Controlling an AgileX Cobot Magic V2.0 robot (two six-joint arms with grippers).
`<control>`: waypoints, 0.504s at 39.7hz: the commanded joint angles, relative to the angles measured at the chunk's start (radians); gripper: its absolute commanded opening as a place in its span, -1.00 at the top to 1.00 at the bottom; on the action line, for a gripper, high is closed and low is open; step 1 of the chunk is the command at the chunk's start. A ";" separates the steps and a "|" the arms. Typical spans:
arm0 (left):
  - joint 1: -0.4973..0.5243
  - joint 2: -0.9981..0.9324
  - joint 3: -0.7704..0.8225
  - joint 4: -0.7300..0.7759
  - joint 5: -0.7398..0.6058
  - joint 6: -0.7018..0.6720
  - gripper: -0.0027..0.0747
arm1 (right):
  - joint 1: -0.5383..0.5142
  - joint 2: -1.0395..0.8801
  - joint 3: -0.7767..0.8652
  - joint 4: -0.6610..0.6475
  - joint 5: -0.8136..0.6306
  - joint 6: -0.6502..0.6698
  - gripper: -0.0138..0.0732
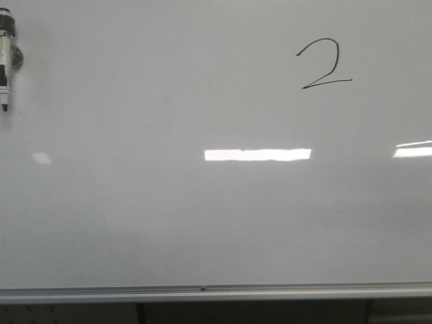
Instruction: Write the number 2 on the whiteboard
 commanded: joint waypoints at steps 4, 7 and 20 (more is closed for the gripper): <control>-0.008 -0.022 0.025 -0.008 -0.083 -0.007 0.98 | 0.003 -0.018 0.000 0.001 -0.081 -0.005 0.84; -0.008 -0.022 0.025 -0.008 -0.083 -0.007 0.98 | 0.020 -0.018 0.000 0.001 -0.079 -0.005 0.84; -0.008 -0.022 0.025 -0.008 -0.083 -0.007 0.98 | 0.040 -0.018 0.000 -0.015 -0.076 -0.034 0.84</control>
